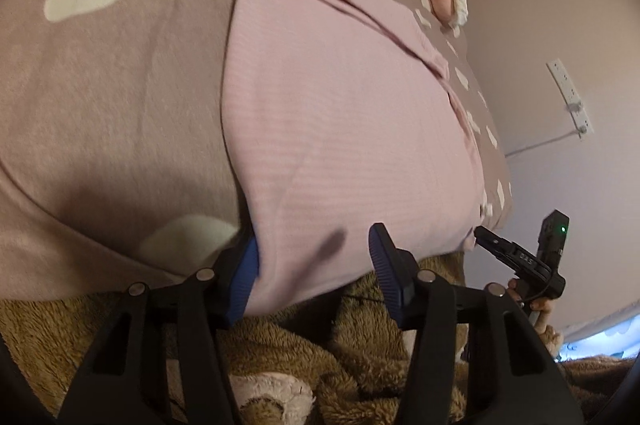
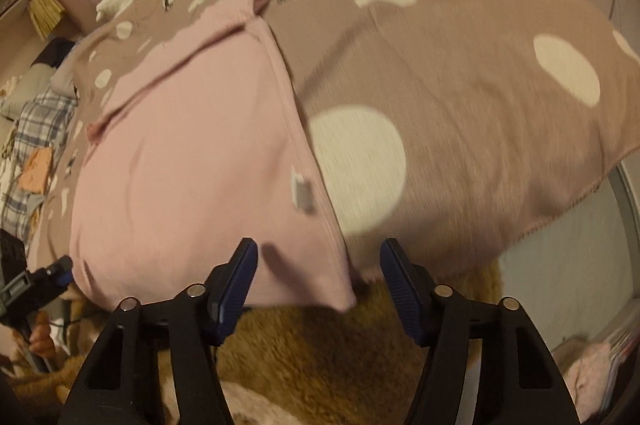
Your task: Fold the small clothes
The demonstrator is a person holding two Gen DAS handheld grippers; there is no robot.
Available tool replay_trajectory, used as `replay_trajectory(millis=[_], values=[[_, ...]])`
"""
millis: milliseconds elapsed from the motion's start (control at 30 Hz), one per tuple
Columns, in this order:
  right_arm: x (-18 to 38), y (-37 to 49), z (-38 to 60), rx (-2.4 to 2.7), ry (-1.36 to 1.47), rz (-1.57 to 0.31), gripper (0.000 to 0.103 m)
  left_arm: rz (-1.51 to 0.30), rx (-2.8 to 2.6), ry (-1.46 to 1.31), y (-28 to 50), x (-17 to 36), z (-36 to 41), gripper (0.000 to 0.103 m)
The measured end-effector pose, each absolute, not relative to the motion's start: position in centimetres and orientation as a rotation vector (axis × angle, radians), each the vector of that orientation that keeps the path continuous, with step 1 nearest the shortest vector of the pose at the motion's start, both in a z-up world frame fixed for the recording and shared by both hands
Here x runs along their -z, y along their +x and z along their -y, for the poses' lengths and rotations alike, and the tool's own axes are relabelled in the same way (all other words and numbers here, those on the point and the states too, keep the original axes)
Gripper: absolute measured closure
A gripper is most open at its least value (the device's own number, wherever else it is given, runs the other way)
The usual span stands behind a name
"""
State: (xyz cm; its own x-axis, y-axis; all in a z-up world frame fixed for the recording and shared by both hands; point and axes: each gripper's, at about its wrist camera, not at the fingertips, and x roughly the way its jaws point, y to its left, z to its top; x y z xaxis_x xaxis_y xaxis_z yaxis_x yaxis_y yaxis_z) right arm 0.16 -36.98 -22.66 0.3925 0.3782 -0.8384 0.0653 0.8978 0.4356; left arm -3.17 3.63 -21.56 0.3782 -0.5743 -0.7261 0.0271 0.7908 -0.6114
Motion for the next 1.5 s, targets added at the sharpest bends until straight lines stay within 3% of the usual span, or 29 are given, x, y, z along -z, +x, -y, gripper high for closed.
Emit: replay_trajectory(millis=[67,167,333,433,500,800,1100,1500], values=[[23.2,0.1,36.7,-0.232,0.433,-1.192,0.044,-1.151,0.415,-0.554,-3.3,22.0,-3.1,0.05],[23.5,0.2,35.8,-0.281,0.4,-1.209,0.054,-1.178,0.405,-0.513,-3.5,22.7,-2.4,0.058],[23.3,0.5,34.7,-0.299,0.305,-1.22,0.074,-1.192,0.373,-0.528,-3.4,23.8,-2.9,0.095],[23.1,0.5,34.8,-0.306,0.29,-1.217,0.092,-1.177,0.372,-0.559,-3.8,23.4,-3.4,0.097],[22.6,0.3,34.8,-0.324,0.291,-1.209,0.094,-1.166,0.387,-0.572,-4.1,22.7,-3.5,0.097],[18.6,0.7,35.5,-0.49,0.44,-1.058,0.095,-1.052,0.507,-0.737,-3.3,18.3,-4.7,0.098],[17.1,5.8,37.0,-0.525,0.682,-0.908,0.095,-0.991,0.502,-1.0,1.9,17.7,-7.7,0.098],[20.0,12.2,38.3,-0.265,0.721,-0.949,0.096,-1.063,0.384,-1.049,9.1,18.5,-8.8,0.098]])
